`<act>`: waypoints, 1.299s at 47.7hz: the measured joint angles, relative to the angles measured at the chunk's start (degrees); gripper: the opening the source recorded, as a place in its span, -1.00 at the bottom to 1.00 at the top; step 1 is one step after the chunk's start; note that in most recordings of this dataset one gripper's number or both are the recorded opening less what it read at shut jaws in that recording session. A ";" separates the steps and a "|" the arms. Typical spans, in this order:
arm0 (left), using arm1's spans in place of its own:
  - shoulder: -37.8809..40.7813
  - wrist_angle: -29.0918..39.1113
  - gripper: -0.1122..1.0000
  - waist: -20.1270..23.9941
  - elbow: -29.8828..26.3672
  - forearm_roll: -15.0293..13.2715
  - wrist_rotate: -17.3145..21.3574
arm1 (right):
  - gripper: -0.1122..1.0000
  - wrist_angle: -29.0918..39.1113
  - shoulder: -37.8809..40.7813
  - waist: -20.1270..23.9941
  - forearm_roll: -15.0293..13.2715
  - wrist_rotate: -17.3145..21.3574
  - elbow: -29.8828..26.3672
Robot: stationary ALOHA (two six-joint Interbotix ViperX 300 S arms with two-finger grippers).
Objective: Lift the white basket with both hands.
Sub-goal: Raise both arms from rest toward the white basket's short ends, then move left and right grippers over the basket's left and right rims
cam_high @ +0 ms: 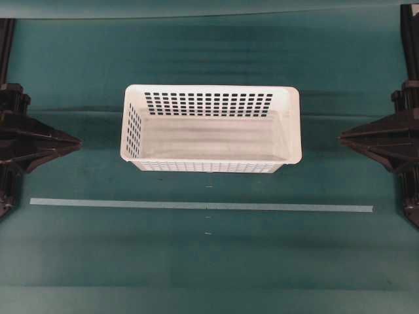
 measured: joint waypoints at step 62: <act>16.35 35.07 -0.89 11.34 -20.04 0.70 -63.11 | -0.80 61.70 25.40 -25.22 18.63 45.97 -26.10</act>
